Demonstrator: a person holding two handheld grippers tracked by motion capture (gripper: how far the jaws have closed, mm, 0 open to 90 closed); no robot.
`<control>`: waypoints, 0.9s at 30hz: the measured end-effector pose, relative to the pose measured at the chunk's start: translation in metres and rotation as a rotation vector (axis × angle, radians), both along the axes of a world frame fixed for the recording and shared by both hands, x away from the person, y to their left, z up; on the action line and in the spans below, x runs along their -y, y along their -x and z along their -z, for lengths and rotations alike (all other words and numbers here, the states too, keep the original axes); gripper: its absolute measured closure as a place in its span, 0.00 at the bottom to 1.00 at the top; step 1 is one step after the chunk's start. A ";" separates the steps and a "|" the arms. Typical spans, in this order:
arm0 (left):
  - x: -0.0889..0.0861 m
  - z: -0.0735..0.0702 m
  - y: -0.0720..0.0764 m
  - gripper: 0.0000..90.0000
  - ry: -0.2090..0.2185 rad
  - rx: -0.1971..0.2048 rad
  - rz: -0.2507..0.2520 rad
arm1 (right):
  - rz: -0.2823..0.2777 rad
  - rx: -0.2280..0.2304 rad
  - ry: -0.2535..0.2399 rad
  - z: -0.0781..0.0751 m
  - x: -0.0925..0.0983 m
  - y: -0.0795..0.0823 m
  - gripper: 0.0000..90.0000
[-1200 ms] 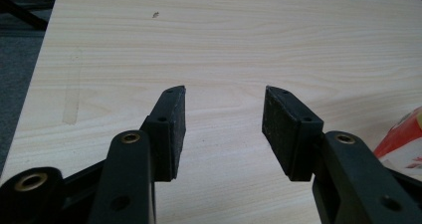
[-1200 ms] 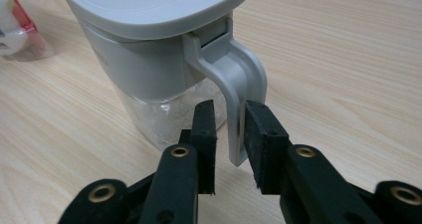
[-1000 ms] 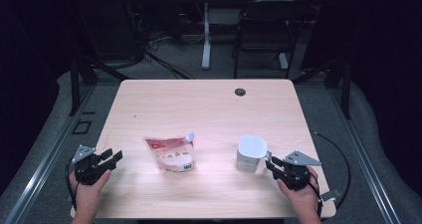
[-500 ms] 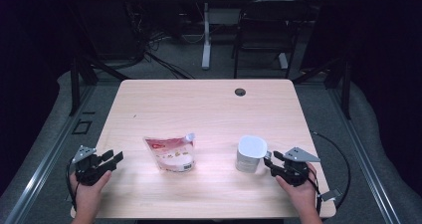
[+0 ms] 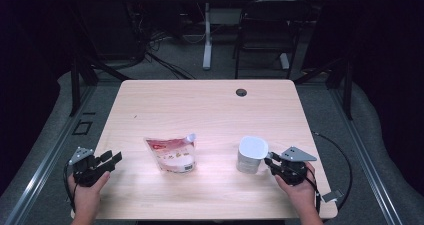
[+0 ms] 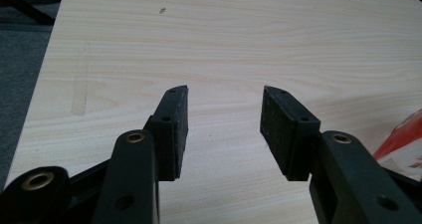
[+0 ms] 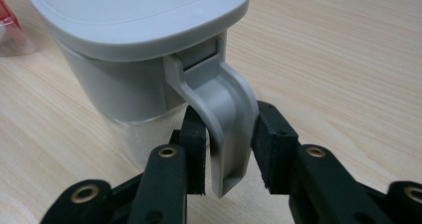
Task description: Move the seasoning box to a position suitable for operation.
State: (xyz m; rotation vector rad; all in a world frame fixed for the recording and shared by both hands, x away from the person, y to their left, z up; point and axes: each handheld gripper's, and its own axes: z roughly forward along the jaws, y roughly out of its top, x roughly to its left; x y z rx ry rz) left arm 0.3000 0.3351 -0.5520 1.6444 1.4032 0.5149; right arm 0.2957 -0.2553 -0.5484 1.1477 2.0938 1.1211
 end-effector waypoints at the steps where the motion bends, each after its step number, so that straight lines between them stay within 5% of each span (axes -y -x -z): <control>1: 0.000 0.000 0.000 0.60 0.000 0.001 0.000 | -0.002 0.001 0.010 0.000 0.000 0.001 0.77; 13: 0.004 -0.001 0.000 0.60 -0.011 0.002 0.020 | -0.036 -0.013 0.028 -0.002 -0.003 0.009 0.77; 27: 0.010 0.000 -0.001 0.61 -0.029 -0.010 0.047 | -0.144 -0.031 0.034 -0.004 -0.017 0.017 0.77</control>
